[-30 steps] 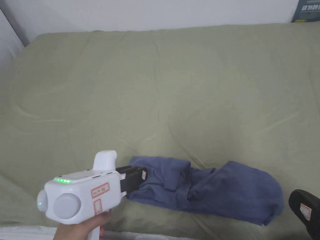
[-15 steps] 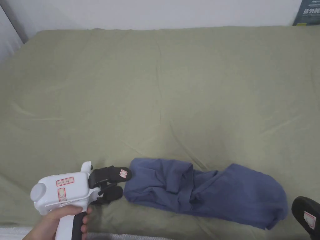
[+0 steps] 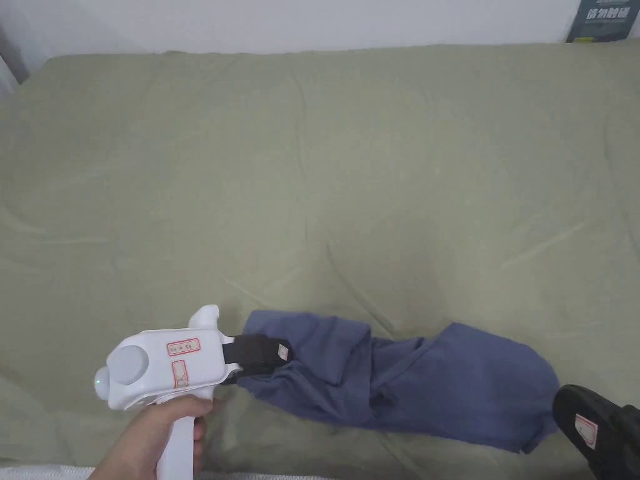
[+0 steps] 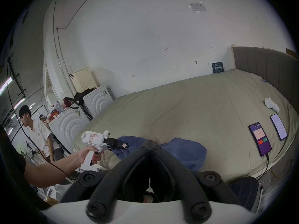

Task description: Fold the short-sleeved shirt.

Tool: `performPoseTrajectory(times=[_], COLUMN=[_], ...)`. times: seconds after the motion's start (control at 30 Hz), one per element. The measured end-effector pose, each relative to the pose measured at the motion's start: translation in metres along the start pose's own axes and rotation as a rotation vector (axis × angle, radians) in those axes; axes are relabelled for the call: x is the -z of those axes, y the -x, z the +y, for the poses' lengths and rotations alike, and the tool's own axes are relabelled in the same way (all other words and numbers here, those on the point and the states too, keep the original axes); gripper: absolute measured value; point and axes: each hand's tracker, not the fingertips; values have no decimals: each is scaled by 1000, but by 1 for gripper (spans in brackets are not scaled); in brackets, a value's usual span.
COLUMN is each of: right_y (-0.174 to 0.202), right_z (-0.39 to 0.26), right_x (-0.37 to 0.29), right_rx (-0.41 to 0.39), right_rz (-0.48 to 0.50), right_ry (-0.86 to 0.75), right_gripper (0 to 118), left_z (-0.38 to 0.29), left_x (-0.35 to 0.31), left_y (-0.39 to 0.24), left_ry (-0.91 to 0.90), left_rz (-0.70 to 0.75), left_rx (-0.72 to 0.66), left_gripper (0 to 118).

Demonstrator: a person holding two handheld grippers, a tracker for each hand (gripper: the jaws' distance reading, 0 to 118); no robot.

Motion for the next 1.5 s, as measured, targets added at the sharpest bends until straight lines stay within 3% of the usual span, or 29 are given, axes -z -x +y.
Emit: performPoseTrajectory(times=[0.1, 0.2, 0.37, 0.5, 0.63, 0.77, 0.87, 0.93, 0.97, 1.0, 1.03, 1.07, 1.17, 1.23, 1.37, 1.4, 1.5], right_y=[-1, -3, -4, -2, -5, -9, -13, -15, -15, -16, -17, -17, -20, -22, -25, -25, -24], right_z=[2, 3, 1, 0, -2, -8, -11, -11, -11, -11, -11, -11, -14, -16, -20, -21, -22], right_x=[-3, -6, -9, -9, -14, -20, -21, -28, -30, -32, -31, -30, -29, -26, -20, -19, -20], right_rx=[1, -1, -8, -20, -2, -31, -36, -32, -34, -37, -36, -35, -24, -4, 28, 35, 45], right_rz=[7, 4, 8, 6, 2, -53, -102, -102, -105, -105, -103, -103, -107, -99, -78, -74, -73], right_ry=[-12, -19, -16, -13, -33, -33, -15, -24, -29, -35, -35, -34, -29, -26, -8, -4, -7], right_gripper=[0, 0, 0, 0, 0, 0, 0, 0, 0, 0, 0, 0, 0, 0, 0, 0, 0], left_z=[-8, -10, -11, -50, -84, -122, -139, -136, -130, -120, -116, -114, -109, -98, -80, -81, -95], left_x=[-35, -67, -67, -33, 37, 143, 190, 164, 152, 118, 97, 64, 0, -19, 19, 36, 95], left_y=[-14, -15, -33, -139, -201, -211, -190, -198, -200, -200, -198, -204, -194, -170, -141, -140, -144], left_ry=[-102, -209, -183, -248, -239, -187, -123, -174, -144, -148, -177, -188, -286, -333, -246, -205, -172], left_rz=[-48, 23, 361, 425, 502, 680, 759, 714, 642, 509, 382, 271, 152, 73, -82, -116, -80], left_rx=[-45, -97, 25, 257, 478, 698, 753, 802, 767, 679, 616, 588, 594, 521, 308, 298, 275], left_gripper=[16, 16, 16, 16, 16, 16, 16, 30, 48, 91, 114, 116, 116, 116, 112, 103, 24])
